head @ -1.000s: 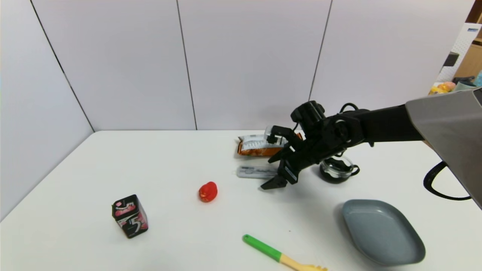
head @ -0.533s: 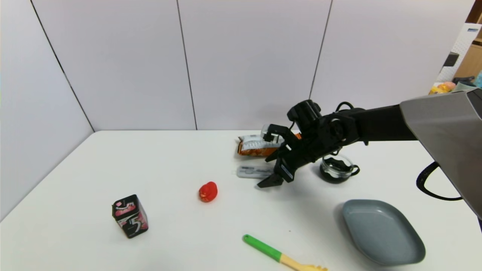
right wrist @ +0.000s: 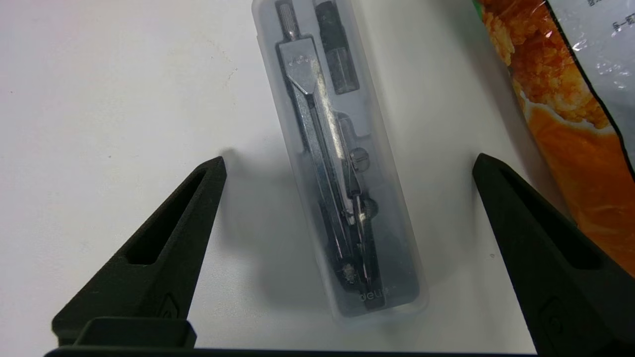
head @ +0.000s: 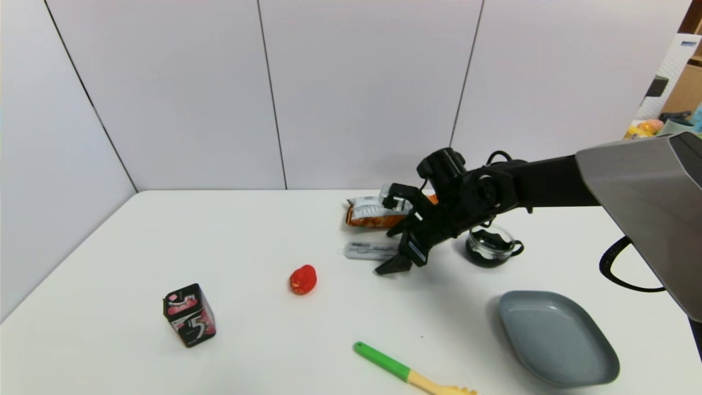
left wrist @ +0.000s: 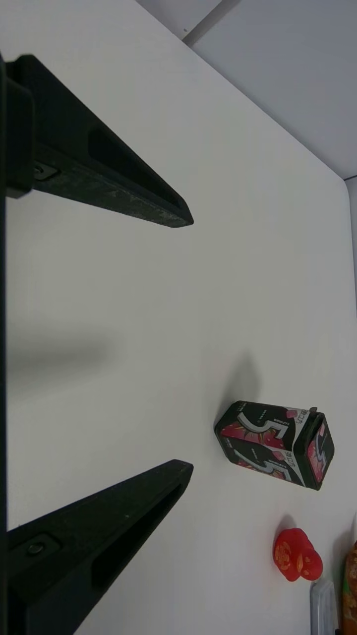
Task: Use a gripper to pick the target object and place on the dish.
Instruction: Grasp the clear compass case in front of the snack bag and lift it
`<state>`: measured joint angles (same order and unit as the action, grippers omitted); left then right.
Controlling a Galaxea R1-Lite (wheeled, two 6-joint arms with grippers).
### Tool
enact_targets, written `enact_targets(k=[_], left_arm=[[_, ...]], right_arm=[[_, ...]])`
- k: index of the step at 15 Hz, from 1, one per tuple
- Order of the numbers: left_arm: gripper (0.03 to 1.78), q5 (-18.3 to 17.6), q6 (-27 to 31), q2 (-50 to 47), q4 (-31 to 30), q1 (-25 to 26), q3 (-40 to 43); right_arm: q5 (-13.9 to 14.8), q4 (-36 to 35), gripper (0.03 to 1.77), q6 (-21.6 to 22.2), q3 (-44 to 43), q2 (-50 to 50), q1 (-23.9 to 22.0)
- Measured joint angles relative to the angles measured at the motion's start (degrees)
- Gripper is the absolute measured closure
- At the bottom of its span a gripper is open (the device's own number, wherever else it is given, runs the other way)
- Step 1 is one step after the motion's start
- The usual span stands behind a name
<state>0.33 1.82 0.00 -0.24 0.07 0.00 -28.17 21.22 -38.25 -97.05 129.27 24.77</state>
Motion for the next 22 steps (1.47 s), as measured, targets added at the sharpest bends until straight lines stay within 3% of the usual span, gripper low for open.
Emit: enact_targets(k=[7, 9, 14, 15, 22], left_arm=[[0.12, 0.0, 0.0, 0.0, 0.0, 0.0, 0.0], [0.12, 0.0, 0.0, 0.0, 0.0, 0.0, 0.0], [0.12, 0.0, 0.0, 0.0, 0.0, 0.0, 0.0], [0.12, 0.0, 0.0, 0.0, 0.0, 0.0, 0.0], [0.12, 0.0, 0.0, 0.0, 0.0, 0.0, 0.0]], right_arm=[[0.0, 0.0, 0.12, 0.1, 0.2, 0.3, 0.0], [-0.1, -0.1, 0.47, -0.1, 0.2, 0.4, 0.0], [-0.2, 0.0, 1.03, -0.2, 0.2, 0.6, -0.2], [-0.3, 0.0, 1.24, -0.2, 0.2, 0.6, -0.3], [-0.5, 0.0, 1.24, -0.4, 0.7, 0.1, 0.0]])
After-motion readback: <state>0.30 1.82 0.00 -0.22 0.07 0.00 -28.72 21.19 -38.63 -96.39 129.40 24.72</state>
